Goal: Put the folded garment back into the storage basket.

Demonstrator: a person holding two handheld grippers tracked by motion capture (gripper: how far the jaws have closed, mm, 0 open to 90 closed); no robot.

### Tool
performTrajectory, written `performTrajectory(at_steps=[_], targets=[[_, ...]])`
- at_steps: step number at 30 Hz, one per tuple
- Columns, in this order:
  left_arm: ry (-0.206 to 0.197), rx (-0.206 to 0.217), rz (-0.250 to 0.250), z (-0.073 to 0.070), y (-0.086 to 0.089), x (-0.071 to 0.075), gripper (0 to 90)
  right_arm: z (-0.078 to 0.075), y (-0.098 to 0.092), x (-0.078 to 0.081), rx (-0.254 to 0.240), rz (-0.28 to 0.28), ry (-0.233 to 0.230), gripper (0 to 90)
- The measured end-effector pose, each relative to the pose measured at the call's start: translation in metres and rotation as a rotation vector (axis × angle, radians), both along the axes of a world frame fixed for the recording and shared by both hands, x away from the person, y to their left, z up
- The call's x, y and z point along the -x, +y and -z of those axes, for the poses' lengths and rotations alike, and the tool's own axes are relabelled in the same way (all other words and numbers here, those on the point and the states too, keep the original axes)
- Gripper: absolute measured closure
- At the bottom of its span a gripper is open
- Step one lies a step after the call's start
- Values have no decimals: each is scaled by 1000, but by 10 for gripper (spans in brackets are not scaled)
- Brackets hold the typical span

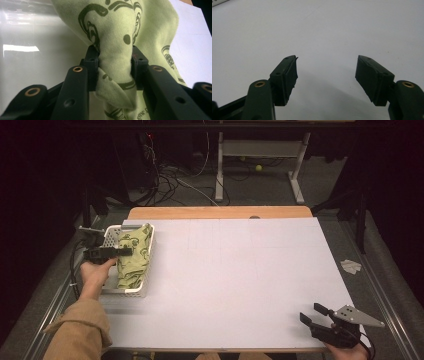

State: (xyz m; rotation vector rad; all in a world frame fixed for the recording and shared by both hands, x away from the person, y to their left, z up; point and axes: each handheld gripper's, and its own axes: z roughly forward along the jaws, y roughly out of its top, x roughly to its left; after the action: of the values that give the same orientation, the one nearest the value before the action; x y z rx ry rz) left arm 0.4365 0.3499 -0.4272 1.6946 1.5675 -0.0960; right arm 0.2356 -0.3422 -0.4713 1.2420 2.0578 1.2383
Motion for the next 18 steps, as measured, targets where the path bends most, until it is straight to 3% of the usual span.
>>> performTrajectory(at_steps=[18], targets=[[15, -23, -7, 5, -2, -1, 636, 0, 1, 0, 4, -4, 2, 346]])
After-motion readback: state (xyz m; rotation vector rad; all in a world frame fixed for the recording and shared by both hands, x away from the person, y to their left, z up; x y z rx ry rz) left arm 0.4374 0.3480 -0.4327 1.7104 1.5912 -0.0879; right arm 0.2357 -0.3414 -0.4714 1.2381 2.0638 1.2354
